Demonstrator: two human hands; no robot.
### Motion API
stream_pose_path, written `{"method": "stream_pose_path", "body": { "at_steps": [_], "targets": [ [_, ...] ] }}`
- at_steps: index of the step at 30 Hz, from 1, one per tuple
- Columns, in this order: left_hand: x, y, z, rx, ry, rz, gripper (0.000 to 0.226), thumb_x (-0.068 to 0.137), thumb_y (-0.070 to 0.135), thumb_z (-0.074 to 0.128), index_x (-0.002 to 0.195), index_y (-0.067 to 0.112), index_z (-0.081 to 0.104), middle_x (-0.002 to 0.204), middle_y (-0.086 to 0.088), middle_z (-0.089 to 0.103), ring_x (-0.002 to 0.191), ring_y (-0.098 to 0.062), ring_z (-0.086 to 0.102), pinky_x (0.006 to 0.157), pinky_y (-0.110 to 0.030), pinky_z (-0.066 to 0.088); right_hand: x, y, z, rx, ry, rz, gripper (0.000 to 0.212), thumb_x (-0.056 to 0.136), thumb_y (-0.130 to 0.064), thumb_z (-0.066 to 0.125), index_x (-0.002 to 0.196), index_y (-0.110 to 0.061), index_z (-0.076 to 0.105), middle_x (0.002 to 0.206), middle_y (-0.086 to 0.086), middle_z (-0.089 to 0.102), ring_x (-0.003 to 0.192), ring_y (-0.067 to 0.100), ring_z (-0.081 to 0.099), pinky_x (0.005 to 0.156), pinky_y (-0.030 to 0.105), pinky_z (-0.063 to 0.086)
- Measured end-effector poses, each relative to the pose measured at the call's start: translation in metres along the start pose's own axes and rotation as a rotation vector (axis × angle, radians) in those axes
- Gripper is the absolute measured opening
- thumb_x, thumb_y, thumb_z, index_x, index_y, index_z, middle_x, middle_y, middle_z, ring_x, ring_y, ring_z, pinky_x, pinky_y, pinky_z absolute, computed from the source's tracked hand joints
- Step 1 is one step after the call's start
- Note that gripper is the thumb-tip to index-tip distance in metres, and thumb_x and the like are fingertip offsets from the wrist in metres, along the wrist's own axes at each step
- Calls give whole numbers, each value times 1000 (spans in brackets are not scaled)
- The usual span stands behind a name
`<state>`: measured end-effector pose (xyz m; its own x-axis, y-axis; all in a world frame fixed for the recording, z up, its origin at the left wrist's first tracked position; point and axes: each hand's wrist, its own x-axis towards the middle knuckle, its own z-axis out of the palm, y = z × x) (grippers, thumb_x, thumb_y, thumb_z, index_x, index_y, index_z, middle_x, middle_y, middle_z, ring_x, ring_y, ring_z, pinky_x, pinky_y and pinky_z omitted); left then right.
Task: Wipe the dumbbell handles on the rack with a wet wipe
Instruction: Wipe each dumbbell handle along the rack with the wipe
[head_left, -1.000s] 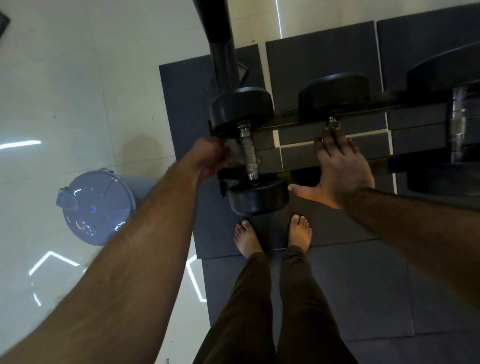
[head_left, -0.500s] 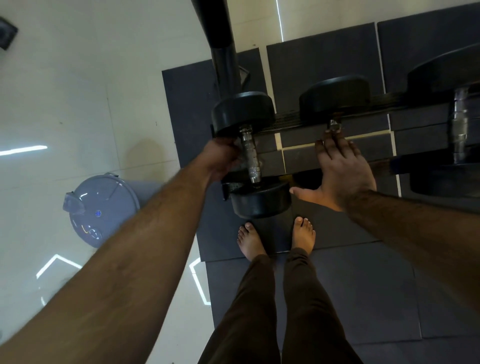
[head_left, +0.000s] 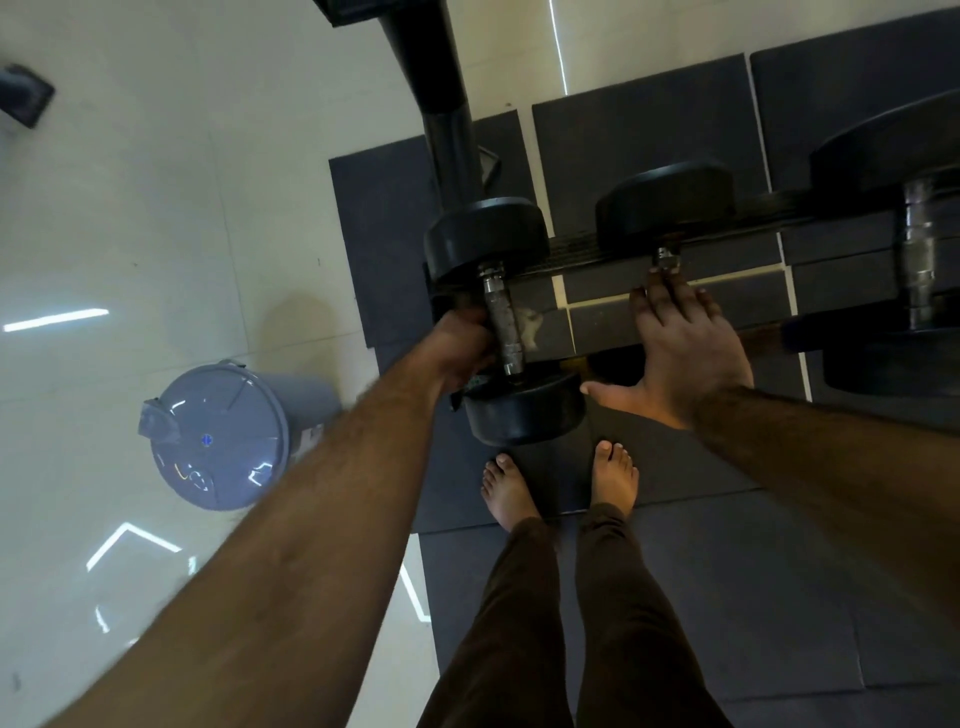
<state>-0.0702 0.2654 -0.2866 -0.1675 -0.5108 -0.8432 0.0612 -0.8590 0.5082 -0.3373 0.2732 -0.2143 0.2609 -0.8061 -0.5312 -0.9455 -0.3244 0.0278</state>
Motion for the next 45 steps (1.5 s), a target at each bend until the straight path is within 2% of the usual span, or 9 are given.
{"method": "stream_pose_path", "body": {
  "at_steps": [5, 10, 14, 23, 27, 32, 36, 39, 45],
  "targets": [
    [-21, -9, -43, 444, 28, -13, 29, 91, -12, 67, 98, 14, 76, 82, -7, 74, 78, -23, 69, 75, -38, 57, -1, 1, 2, 0, 17, -13, 143, 68, -107, 20, 168, -6, 21, 177, 19, 12, 164, 37, 11, 132, 54, 18],
    [-37, 14, -21, 143, 526, 255, 23, 86, -4, 73, 84, 18, 79, 72, 8, 77, 67, -7, 73, 65, -26, 62, -1, 1, 3, 18, 39, -7, 143, 68, -107, 22, 167, -4, 26, 177, 20, 14, 164, 37, 11, 132, 55, 19],
    [-33, 17, 33, 323, 864, 298, 31, 88, 3, 65, 109, 20, 81, 97, 5, 77, 83, -10, 68, 77, -26, 57, -1, 1, 1, 17, 31, -11, 144, 67, -107, 21, 168, -5, 23, 177, 19, 12, 165, 36, 10, 132, 53, 17],
    [-73, 5, 36, 1309, 389, 386, 33, 95, 7, 61, 118, 24, 78, 108, 0, 77, 95, -20, 71, 90, -33, 59, 0, 3, 7, 40, 47, -9, 143, 66, -107, 23, 167, -6, 26, 177, 18, 13, 165, 36, 10, 132, 54, 18],
    [-90, 10, 38, 665, 406, 437, 33, 93, 4, 65, 116, 23, 79, 111, 3, 77, 101, -10, 71, 87, -29, 60, -1, 2, 5, 54, 37, 1, 143, 66, -107, 23, 168, -7, 24, 178, 16, 13, 165, 35, 9, 132, 54, 17],
    [-100, 16, 59, -431, 187, 197, 35, 93, -8, 47, 120, -2, 68, 128, -23, 69, 120, -40, 66, 90, -46, 62, 1, 6, 9, 90, 40, -24, 137, 69, -106, 23, 169, -12, 24, 178, 13, 15, 165, 32, 9, 132, 56, 15],
    [-119, 10, 79, -573, 96, 234, 44, 95, 7, 50, 137, -2, 60, 139, -23, 64, 129, -42, 61, 99, -50, 56, -6, 12, 5, 255, 97, -68, 112, 87, -95, 19, 167, -18, 31, 175, 10, 29, 163, 28, 21, 133, 56, 10],
    [-150, 21, 110, -589, 70, 314, 42, 102, 24, 58, 135, -2, 62, 136, -22, 67, 119, -34, 67, 95, -44, 59, -29, 6, -17, 919, 132, -75, 78, 103, -73, 37, 156, -18, 53, 156, 10, 57, 147, 24, 50, 125, 50, 37],
    [-190, 46, 170, -183, 440, 396, 33, 100, 35, 71, 102, 3, 76, 94, -18, 79, 92, -39, 77, 83, -54, 64, -80, -3, -105, 1853, -147, 138, 37, 101, -45, 71, 105, -9, 79, 100, 11, 82, 92, 30, 79, 80, 42, 67]
  ]
}}
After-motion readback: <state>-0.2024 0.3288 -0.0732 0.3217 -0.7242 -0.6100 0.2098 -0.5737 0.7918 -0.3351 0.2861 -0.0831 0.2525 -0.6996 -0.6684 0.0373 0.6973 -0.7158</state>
